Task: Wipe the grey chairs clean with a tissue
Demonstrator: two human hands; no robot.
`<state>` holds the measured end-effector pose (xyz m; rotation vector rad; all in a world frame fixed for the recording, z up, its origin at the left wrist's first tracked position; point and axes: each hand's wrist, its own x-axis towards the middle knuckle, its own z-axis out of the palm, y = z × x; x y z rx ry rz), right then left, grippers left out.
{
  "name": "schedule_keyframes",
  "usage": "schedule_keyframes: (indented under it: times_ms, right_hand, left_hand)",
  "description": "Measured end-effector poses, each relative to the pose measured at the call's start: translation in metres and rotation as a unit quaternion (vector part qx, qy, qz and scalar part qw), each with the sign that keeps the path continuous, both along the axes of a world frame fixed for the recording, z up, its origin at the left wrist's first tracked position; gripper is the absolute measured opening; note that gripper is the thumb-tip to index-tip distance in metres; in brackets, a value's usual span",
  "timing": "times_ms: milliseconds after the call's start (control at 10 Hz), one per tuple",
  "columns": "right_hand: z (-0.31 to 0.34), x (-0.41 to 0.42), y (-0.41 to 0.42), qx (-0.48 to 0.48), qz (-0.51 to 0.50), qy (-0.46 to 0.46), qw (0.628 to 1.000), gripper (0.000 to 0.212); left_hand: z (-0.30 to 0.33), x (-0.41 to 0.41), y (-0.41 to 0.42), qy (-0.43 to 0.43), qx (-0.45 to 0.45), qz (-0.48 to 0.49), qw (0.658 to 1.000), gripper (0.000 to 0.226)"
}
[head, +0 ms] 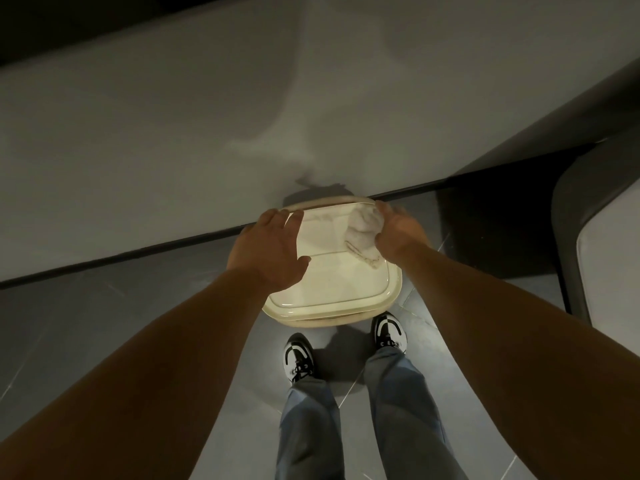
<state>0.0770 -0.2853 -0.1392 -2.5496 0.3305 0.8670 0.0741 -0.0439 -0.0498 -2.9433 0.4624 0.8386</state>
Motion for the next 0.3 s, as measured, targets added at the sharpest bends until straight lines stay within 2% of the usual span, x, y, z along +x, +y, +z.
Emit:
schedule_keyframes:
  times_ms: [100,200,300]
  right_hand:
    - [0.023,0.0,0.0,0.004,-0.002,0.039,0.999,0.086]
    - [0.057,0.004,0.002,-0.024,0.003,0.063,0.998,0.087]
    - [0.095,0.006,0.003,-0.034,0.02,0.038,0.999,0.084]
  left_hand:
    - [0.02,-0.002,0.004,0.002,0.004,0.004,1.0,0.086]
    - [0.052,-0.003,0.009,-0.015,0.0,0.006,1.0,0.087]
    - [0.086,-0.009,0.011,-0.022,0.005,-0.008,1.0,0.088]
